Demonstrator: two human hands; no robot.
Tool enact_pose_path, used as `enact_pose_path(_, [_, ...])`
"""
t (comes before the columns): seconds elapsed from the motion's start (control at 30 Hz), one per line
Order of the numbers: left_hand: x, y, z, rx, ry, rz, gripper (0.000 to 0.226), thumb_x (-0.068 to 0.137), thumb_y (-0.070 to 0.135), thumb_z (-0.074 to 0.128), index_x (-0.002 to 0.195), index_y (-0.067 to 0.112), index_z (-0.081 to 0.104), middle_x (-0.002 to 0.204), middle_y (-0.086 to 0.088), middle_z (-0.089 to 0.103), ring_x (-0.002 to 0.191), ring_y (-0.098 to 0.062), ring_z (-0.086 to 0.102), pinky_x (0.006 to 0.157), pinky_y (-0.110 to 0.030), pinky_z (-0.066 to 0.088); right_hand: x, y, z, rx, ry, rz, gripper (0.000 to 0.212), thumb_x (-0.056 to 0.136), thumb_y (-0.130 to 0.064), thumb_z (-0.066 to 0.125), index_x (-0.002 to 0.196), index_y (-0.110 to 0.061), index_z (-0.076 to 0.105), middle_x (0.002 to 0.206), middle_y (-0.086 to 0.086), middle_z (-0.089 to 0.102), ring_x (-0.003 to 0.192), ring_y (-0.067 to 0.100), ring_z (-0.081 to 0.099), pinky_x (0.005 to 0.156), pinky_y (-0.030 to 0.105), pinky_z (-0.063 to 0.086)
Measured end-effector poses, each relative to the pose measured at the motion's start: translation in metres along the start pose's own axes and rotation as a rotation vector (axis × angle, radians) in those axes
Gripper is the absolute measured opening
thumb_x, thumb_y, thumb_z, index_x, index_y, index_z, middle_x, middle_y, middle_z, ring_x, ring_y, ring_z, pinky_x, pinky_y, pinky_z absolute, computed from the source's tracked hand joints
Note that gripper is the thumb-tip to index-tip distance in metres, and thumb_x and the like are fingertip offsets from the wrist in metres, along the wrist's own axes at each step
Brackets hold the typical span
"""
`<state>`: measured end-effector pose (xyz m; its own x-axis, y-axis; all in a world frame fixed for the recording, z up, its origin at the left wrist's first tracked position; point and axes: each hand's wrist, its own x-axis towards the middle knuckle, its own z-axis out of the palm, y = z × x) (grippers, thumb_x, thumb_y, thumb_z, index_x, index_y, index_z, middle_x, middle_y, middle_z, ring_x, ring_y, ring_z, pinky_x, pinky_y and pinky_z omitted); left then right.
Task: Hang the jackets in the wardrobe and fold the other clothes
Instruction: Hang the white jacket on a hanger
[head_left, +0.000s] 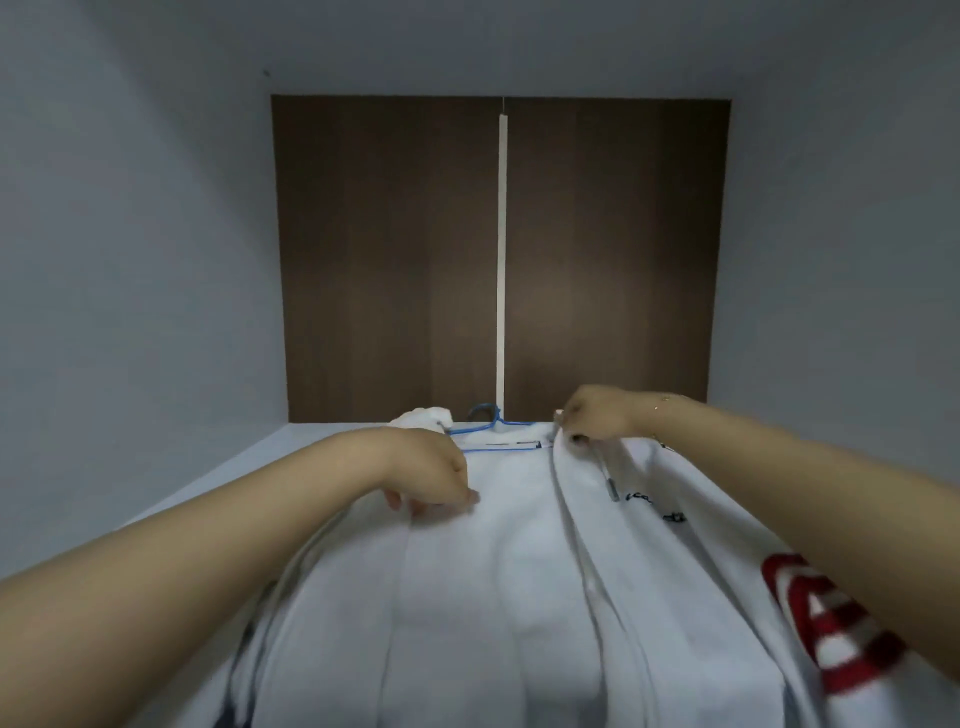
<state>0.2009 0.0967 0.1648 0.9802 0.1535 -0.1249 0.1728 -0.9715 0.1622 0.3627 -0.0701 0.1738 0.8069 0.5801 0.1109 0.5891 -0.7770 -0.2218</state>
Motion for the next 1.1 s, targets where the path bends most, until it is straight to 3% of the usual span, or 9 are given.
enact_pose_path(0.07, [-0.029, 0.002, 0.008, -0.03, 0.042, 0.038, 0.039, 0.097, 0.04, 0.051, 0.114, 0.007, 0.065, 0.088, 0.0, 0.058, 0.08, -0.014, 0.055, 0.074, -0.028, 0.052, -0.039, -0.01, -0.001, 0.204, 0.115, -0.045, 0.033, 0.098, -0.019, 0.05, 0.102, 0.008, 0.068, 0.108, 0.022, 0.069, 0.104, 0.037, 0.062, 0.084, 0.031, 0.048])
enact_pose_path(0.13, [-0.057, 0.003, 0.018, -0.101, 0.133, 0.091, 0.036, 0.097, 0.034, 0.052, 0.111, 0.005, 0.068, 0.093, -0.005, 0.062, 0.083, -0.019, 0.057, 0.072, -0.029, 0.052, -0.087, -0.025, 0.0, 0.269, 0.196, -0.095, 0.029, 0.098, -0.02, 0.052, 0.11, -0.002, 0.071, 0.114, 0.012, 0.07, 0.108, 0.025, 0.063, 0.097, 0.032, 0.047])
enact_pose_path(0.23, [-0.097, 0.003, 0.04, -0.356, 0.248, 0.161, 0.025, 0.094, 0.025, 0.056, 0.105, 0.009, 0.072, 0.103, -0.011, 0.071, 0.09, -0.023, 0.065, 0.069, -0.022, 0.051, -0.163, -0.05, 0.017, 0.251, 0.272, -0.153, 0.029, 0.095, -0.024, 0.055, 0.1, -0.003, 0.073, 0.106, 0.013, 0.072, 0.09, 0.017, 0.064, 0.084, 0.023, 0.047])
enact_pose_path(0.33, [-0.142, 0.004, 0.071, -0.498, 0.445, 0.26, 0.016, 0.092, 0.018, 0.059, 0.092, 0.018, 0.074, 0.094, 0.005, 0.073, 0.08, -0.007, 0.062, 0.059, -0.005, 0.041, -0.235, -0.069, 0.052, 0.301, 0.38, -0.198, 0.025, 0.093, -0.02, 0.057, 0.092, -0.001, 0.073, 0.1, 0.01, 0.073, 0.089, 0.017, 0.064, 0.074, 0.013, 0.045])
enact_pose_path(0.43, [-0.188, 0.005, 0.112, -0.745, 0.527, 0.336, 0.017, 0.091, 0.016, 0.059, 0.085, 0.024, 0.073, 0.09, 0.012, 0.072, 0.084, -0.006, 0.066, 0.073, -0.018, 0.051, -0.3, -0.077, 0.094, 0.545, 0.425, -0.17, 0.02, 0.094, -0.018, 0.058, 0.096, -0.016, 0.078, 0.099, -0.012, 0.074, 0.094, -0.001, 0.065, 0.082, 0.01, 0.047])
enact_pose_path(0.6, [-0.225, 0.008, 0.204, -1.185, 0.233, 0.264, 0.018, 0.095, 0.008, 0.057, 0.09, 0.016, 0.072, 0.094, 0.003, 0.075, 0.085, -0.009, 0.069, 0.069, -0.015, 0.054, -0.365, -0.069, 0.176, 1.03, 0.151, -0.032, 0.023, 0.098, -0.01, 0.053, 0.111, -0.008, 0.072, 0.106, 0.001, 0.074, 0.1, 0.015, 0.069, 0.089, 0.031, 0.056])
enact_pose_path(0.73, [-0.231, 0.0, 0.268, -1.674, -0.007, 0.054, 0.013, 0.09, 0.013, 0.062, 0.099, 0.009, 0.071, 0.097, -0.008, 0.075, 0.083, -0.013, 0.072, 0.071, -0.023, 0.057, -0.382, -0.063, 0.239, 1.237, 0.202, 0.177, 0.024, 0.098, -0.007, 0.05, 0.11, -0.006, 0.071, 0.104, 0.006, 0.075, 0.1, 0.023, 0.068, 0.085, 0.032, 0.056])
enact_pose_path(0.87, [-0.231, -0.022, 0.312, -2.247, -0.191, -0.181, 0.04, 0.092, 0.031, 0.058, 0.117, 0.001, 0.065, 0.112, -0.013, 0.072, 0.091, -0.021, 0.073, 0.077, -0.033, 0.054, -0.383, -0.055, 0.292, 1.519, 0.269, 0.448, 0.024, 0.098, -0.011, 0.049, 0.106, -0.002, 0.07, 0.101, 0.012, 0.074, 0.087, 0.021, 0.068, 0.078, 0.028, 0.056])
enact_pose_path(1.1, [-0.218, -0.053, 0.335, -2.785, -0.345, -0.203, 0.064, 0.086, 0.048, 0.065, 0.12, -0.007, 0.062, 0.125, -0.015, 0.063, 0.106, -0.025, 0.066, 0.08, -0.04, 0.057, -0.36, -0.042, 0.347, 2.099, 0.087, 0.907, 0.052, 0.095, -0.05, 0.051, 0.106, -0.001, 0.066, 0.104, 0.013, 0.07, 0.096, 0.025, 0.066, 0.069, 0.037, 0.059])
